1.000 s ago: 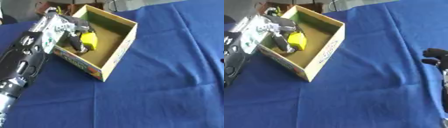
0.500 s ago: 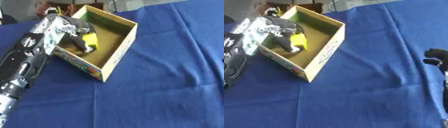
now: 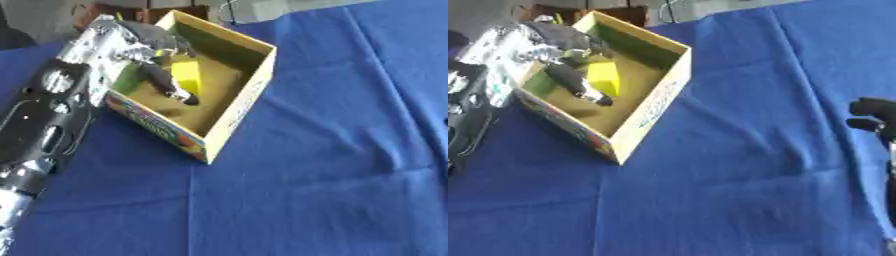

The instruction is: Pick up objects on the table and place them in the box.

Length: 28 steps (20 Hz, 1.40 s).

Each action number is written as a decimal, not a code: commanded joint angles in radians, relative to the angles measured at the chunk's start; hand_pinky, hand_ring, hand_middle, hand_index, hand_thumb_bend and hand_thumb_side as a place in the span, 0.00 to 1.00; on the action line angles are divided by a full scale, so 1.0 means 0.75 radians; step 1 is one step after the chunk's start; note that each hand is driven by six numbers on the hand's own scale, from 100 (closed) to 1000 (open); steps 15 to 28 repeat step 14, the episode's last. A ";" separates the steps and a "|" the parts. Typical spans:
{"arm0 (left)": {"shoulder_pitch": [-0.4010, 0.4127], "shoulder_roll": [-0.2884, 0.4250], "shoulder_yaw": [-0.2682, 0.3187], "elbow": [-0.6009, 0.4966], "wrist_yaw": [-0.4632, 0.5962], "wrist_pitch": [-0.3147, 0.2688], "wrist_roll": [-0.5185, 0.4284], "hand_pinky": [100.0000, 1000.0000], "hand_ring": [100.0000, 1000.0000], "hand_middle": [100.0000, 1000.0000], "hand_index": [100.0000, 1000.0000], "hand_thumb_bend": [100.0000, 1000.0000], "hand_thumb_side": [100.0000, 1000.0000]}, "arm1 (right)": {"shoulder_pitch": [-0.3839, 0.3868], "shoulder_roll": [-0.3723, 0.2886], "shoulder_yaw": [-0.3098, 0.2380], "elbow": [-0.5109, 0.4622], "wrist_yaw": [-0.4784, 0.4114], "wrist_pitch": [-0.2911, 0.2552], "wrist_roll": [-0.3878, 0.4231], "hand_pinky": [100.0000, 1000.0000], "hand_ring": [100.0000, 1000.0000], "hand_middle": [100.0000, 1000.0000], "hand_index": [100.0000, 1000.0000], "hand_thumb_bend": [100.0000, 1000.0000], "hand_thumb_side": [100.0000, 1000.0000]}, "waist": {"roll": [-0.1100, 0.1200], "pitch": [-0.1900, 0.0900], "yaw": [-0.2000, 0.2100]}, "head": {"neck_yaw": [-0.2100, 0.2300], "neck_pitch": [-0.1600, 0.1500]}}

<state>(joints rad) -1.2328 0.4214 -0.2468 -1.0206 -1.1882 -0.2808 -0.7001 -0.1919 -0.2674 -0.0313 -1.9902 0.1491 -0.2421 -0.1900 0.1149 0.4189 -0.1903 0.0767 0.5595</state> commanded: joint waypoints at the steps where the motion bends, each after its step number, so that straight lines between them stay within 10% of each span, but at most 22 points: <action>1: -0.025 0.031 0.044 -0.071 0.032 0.016 0.040 0.82 0.98 0.97 1.00 0.55 0.85 | 0.002 -0.019 -0.014 -0.013 -0.009 0.002 -0.004 0.65 0.74 0.56 0.71 0.00 0.89 | -0.016 -0.046 0.006 | -0.002 0.000; 5: -0.011 0.063 0.088 -0.202 0.185 0.049 0.066 0.78 0.96 0.95 1.00 0.44 0.86 | 0.006 -0.025 -0.017 -0.013 -0.019 0.001 -0.006 0.65 0.74 0.56 0.71 0.00 0.89 | -0.022 -0.067 0.022 | -0.005 0.024; 9: 0.091 0.139 0.160 -0.535 0.452 0.158 0.268 0.64 0.84 0.85 1.00 0.00 1.00 | 0.011 -0.039 -0.027 -0.013 -0.038 -0.006 -0.014 0.65 0.73 0.56 0.71 0.00 0.89 | -0.038 -0.102 0.054 | -0.020 0.076; 10: 0.131 0.164 0.178 -0.628 0.536 0.209 0.345 0.63 0.83 0.84 1.00 0.07 0.88 | 0.012 -0.043 -0.029 -0.013 -0.043 -0.009 -0.016 0.65 0.73 0.56 0.71 0.00 0.89 | -0.041 -0.110 0.063 | -0.024 0.087; 14: 0.352 0.241 0.243 -1.014 0.868 0.421 0.687 0.55 0.74 0.76 0.99 0.00 0.92 | 0.011 -0.054 -0.042 -0.013 -0.057 -0.008 -0.029 0.65 0.73 0.56 0.71 0.00 0.88 | -0.055 -0.145 0.108 | -0.046 0.130; 28: 0.352 0.241 0.243 -1.014 0.868 0.421 0.687 0.55 0.74 0.76 0.99 0.00 0.92 | 0.011 -0.054 -0.042 -0.013 -0.057 -0.008 -0.029 0.65 0.73 0.56 0.71 0.00 0.88 | -0.055 -0.145 0.108 | -0.046 0.130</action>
